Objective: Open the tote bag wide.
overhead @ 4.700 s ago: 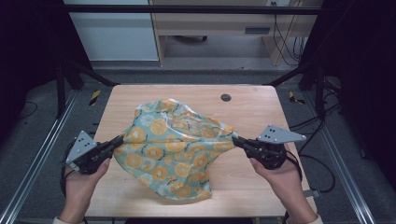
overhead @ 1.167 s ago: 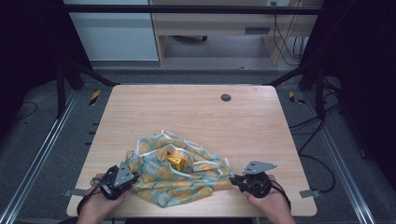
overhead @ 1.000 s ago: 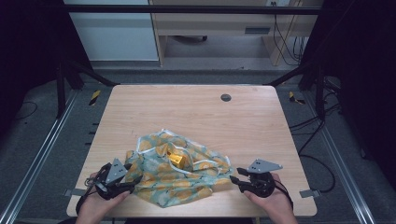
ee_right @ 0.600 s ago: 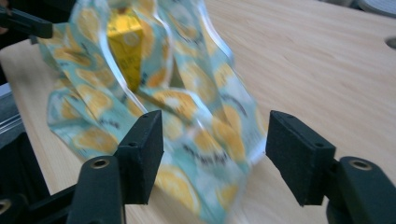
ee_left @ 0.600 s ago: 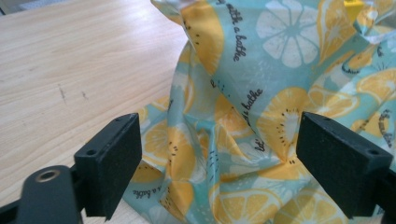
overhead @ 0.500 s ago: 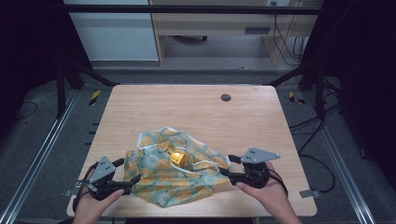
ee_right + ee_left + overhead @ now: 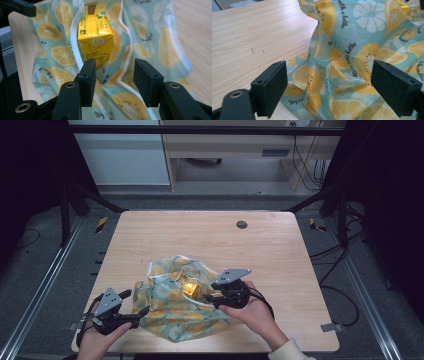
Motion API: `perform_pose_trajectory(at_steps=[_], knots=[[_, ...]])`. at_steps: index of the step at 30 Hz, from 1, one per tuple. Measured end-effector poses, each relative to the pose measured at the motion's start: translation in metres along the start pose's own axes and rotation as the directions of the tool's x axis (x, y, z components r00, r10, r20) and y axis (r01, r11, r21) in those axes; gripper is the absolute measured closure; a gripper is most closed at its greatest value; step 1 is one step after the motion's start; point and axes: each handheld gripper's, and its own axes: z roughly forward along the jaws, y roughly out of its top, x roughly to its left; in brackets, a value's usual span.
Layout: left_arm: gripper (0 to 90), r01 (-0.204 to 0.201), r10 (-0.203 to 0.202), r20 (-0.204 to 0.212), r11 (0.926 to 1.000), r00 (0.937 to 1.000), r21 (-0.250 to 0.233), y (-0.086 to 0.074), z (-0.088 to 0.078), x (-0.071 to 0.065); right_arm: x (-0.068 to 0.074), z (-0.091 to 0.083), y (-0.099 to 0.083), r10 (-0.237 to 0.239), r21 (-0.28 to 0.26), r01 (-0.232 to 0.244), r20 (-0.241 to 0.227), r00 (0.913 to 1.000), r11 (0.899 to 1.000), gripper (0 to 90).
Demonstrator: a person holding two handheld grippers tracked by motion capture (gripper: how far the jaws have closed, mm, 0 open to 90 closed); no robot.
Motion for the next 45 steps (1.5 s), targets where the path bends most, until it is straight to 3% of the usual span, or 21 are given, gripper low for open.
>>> perform_pose_trajectory(at_steps=[5, 7, 10, 11, 13, 18, 22, 25, 31, 36, 40, 45], knots=[[14.1, -0.008, 0.008, -0.001, 0.9999, 1.0, 0.008, 0.0, 0.001, -0.001, 0.002, 0.016, 0.002, 0.006, 0.041, -0.005, -0.014, 0.9999, 0.999, 57.7], [14.1, -0.007, 0.007, -0.003, 1.0, 1.0, 0.007, 0.0, 0.001, -0.001, 0.001, 0.021, 0.003, 0.005, 0.06, -0.004, -0.008, 1.0, 0.998, 66.4], [14.2, -0.007, 0.007, -0.004, 0.9999, 1.0, 0.008, 0.0, 0.001, -0.001, -0.001, 0.025, 0.005, 0.007, 0.082, -0.006, -0.001, 1.0, 0.997, 87.8], [14.2, -0.006, 0.006, -0.004, 0.9999, 1.0, 0.008, 0.0, 0.001, 0.0, -0.001, 0.025, 0.006, 0.01, 0.08, -0.01, 0.007, 0.9999, 0.997, 90.0], [14.3, -0.006, 0.006, -0.004, 1.0, 1.0, 0.008, 0.0, 0.001, -0.001, -0.002, 0.021, 0.01, 0.025, 0.057, -0.026, 0.023, 0.9994, 0.998, 90.0], [15.2, -0.013, 0.013, -0.011, 0.9995, 0.9999, 0.03, -0.001, 0.002, -0.001, 0.003, 0.002, 0.021, 0.002, -0.011, -0.002, 0.028, 0.9996, 1.0, 90.0], [15.3, 0.004, -0.004, -0.019, 0.9998, 0.9998, 0.019, 0.0, 0.001, 0.001, 0.018, -0.015, 0.03, -0.024, -0.069, 0.024, 0.0, 0.9997, 0.997, 90.0], [16.0, 0.011, -0.011, -0.026, 0.9999, 0.9996, 0.008, 0.0, -0.001, 0.003, 0.033, -0.018, 0.031, -0.051, -0.091, 0.046, -0.05, 0.9974, 0.995, 90.0], [18.8, 0.033, -0.034, -0.022, 0.9989, 0.9992, -0.035, 0.002, -0.005, 0.005, 0.062, -0.002, 0.025, -0.108, -0.068, 0.1, -0.124, 0.9864, 0.993, 90.0], [19.4, 0.024, -0.024, 0.004, 0.9993, 0.9997, -0.03, 0.005, -0.002, 0.004, 0.078, 0.02, 0.014, -0.121, -0.025, 0.119, -0.156, 0.9803, 0.993, 90.0], [19.4, 0.0, 0.0, 0.026, 0.9994, 0.9997, -0.034, 0.014, -0.002, 0.0, 0.082, 0.034, 0.005, -0.115, 0.001, 0.117, -0.163, 0.9799, 0.993, 90.0], [18.7, -0.036, 0.04, 0.057, 0.9972, 0.9976, -0.065, 0.038, -0.006, -0.014, 0.076, 0.047, -0.004, -0.067, 0.002, 0.068, -0.157, 0.9853, 0.998, 90.0]])
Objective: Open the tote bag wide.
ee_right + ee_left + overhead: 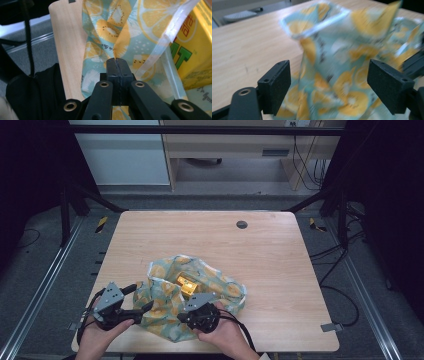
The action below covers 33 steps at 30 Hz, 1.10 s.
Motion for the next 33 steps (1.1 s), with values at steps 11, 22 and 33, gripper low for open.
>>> perform_pose_trajectory(at_steps=[11, 22, 33], knots=[[17.4, -0.1, 0.1, 0.086, 0.9949, 0.9912, -0.001, 0.047, 0.024, -0.031, -0.004, 0.002, -0.009, 0.037, -0.019, -0.037, -0.015, 0.9992, 0.999, 89.2], [55.5, -0.085, 0.083, 0.026, 0.9938, 0.9962, 0.072, 0.03, 0.046, -0.03, -0.001, 0.005, -0.007, 0.035, -0.016, -0.035, -0.025, 0.9991, 0.999, 88.6], [88.7, -0.068, 0.063, 0.07, 0.9947, 0.9956, 0.077, 0.009, 0.037, -0.027, 0.001, -0.006, -0.004, 0.018, -0.017, -0.018, 0.0, 0.9998, 1.0, 85.0]])
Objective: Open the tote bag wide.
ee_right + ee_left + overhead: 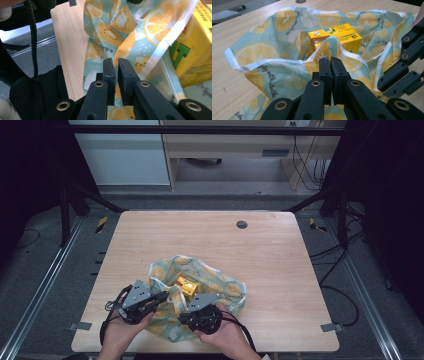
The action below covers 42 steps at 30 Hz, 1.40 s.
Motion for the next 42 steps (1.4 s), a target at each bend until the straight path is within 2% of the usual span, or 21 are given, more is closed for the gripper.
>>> perform_pose_trajectory(at_steps=[4, 10, 13, 17, 21, 24, 27, 29, 33, 37, 40, 42], knots=[[90.0, -0.005, 0.005, -0.002, 1.0, 1.0, 0.008, 0.0, -0.003, -0.001, -0.001, -0.002, -0.001, 0.001, 0.01, -0.001, 0.002, 1.0, 1.0, 84.3], [90.0, -0.003, 0.002, 0.013, 0.9993, 0.9999, 0.036, -0.01, -0.005, -0.002, 0.0, -0.016, 0.001, -0.001, 0.003, 0.001, 0.03, 0.9996, 1.0, 66.6], [90.0, -0.006, 0.005, 0.023, 0.9986, 0.9997, 0.052, -0.017, -0.008, -0.004, -0.003, -0.032, 0.005, 0.0, -0.011, 0.001, 0.055, 0.9985, 1.0, 59.6], [90.0, -0.021, 0.017, 0.044, 0.9964, 0.9989, 0.083, -0.024, -0.009, -0.008, -0.017, -0.055, 0.013, 0.01, -0.039, -0.006, 0.118, 0.993, 0.999, 55.9], [90.0, -0.039, 0.03, 0.067, 0.991, 0.9973, 0.128, -0.03, -0.003, -0.01, -0.042, -0.071, 0.016, 0.032, -0.031, -0.027, 0.2, 0.9792, 0.999, 53.0], [90.0, -0.059, 0.046, 0.082, 0.9854, 0.9956, 0.16, -0.032, 0.001, -0.012, -0.059, -0.077, 0.014, 0.052, -0.026, -0.048, 0.241, 0.9692, 0.999, 51.1], [90.0, -0.095, 0.081, 0.079, 0.9765, 0.9936, 0.193, -0.035, 0.002, -0.014, -0.078, -0.077, 0.011, 0.076, -0.011, -0.076, 0.264, 0.9615, 0.997, 49.6], [90.0, -0.107, 0.094, 0.072, 0.9719, 0.993, 0.21, -0.037, 0.003, -0.016, -0.086, -0.075, 0.009, 0.075, 0.002, -0.079, 0.266, 0.9611, 0.997, 46.7], [90.0, -0.116, 0.096, 0.095, 0.9647, 0.9908, 0.236, -0.041, 0.006, -0.022, -0.106, -0.069, 0.007, 0.11, 0.019, -0.119, 0.267, 0.9574, 0.993, 40.0], [90.0, -0.143, 0.116, 0.115, 0.9546, 0.9865, 0.261, -0.043, 0.009, -0.027, -0.113, -0.057, 0.009, 0.104, 0.045, -0.118, 0.243, 0.9645, 0.992, 38.6], [90.0, -0.152, 0.123, 0.117, 0.9484, 0.9855, 0.279, -0.044, 0.01, -0.027, -0.112, -0.044, 0.006, 0.084, 0.097, -0.108, 0.221, 0.9717, 0.989, 38.3], [90.0, -0.16, 0.134, 0.106, 0.9429, 0.9853, 0.292, -0.045, 0.011, -0.026, -0.111, -0.034, 0.002, 0.075, 0.136, -0.106, 0.211, 0.9746, 0.985, 41.1]])
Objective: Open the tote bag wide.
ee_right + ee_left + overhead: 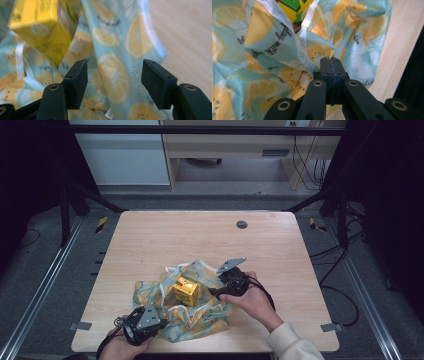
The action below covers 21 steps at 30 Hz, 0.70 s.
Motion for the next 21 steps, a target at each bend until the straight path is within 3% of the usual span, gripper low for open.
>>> perform_pose_trajectory(at_steps=[2, 3, 7, 11, 16, 19, 21], knots=[[90.0, -0.01, 0.01, -0.017, 0.9998, 0.9998, 0.018, -0.001, 0.0, 0.001, 0.002, 0.007, -0.002, -0.025, 0.05, 0.024, 0.015, 0.9996, 0.998, 50.5], [90.0, -0.018, 0.019, -0.024, 0.9995, 0.9995, 0.027, -0.001, 0.0, 0.001, 0.003, 0.01, -0.003, -0.037, 0.068, 0.035, 0.029, 0.9989, 0.997, 59.3], [90.0, -0.026, 0.028, -0.042, 0.9983, 0.9987, 0.052, -0.002, 0.0, 0.003, 0.003, 0.01, -0.003, -0.032, 0.047, 0.03, 0.028, 0.9991, 0.998, 88.4], [90.0, -0.01, 0.013, -0.049, 0.9984, 0.9987, 0.056, -0.005, -0.001, 0.008, -0.006, 0.001, 0.005, 0.007, 0.006, -0.007, 0.028, 0.9996, 1.0, 90.0], [90.0, -0.019, 0.029, -0.114, 0.9964, 0.9931, 0.082, -0.008, -0.006, 0.012, -0.02, -0.005, 0.014, 0.044, -0.021, -0.043, 0.044, 0.9981, 0.999, 90.0], [90.0, -0.013, 0.024, -0.126, 0.996, 0.9917, 0.088, -0.011, -0.009, 0.015, -0.03, 0.001, 0.014, 0.062, -0.003, -0.062, 0.066, 0.9959, 0.998, 90.0], [90.0, -0.009, 0.021, -0.137, 0.9959, 0.9904, 0.09, -0.013, -0.012, 0.016, -0.033, 0.007, 0.012, 0.035, 0.026, -0.037, 0.094, 0.995, 0.999, 90.0]])
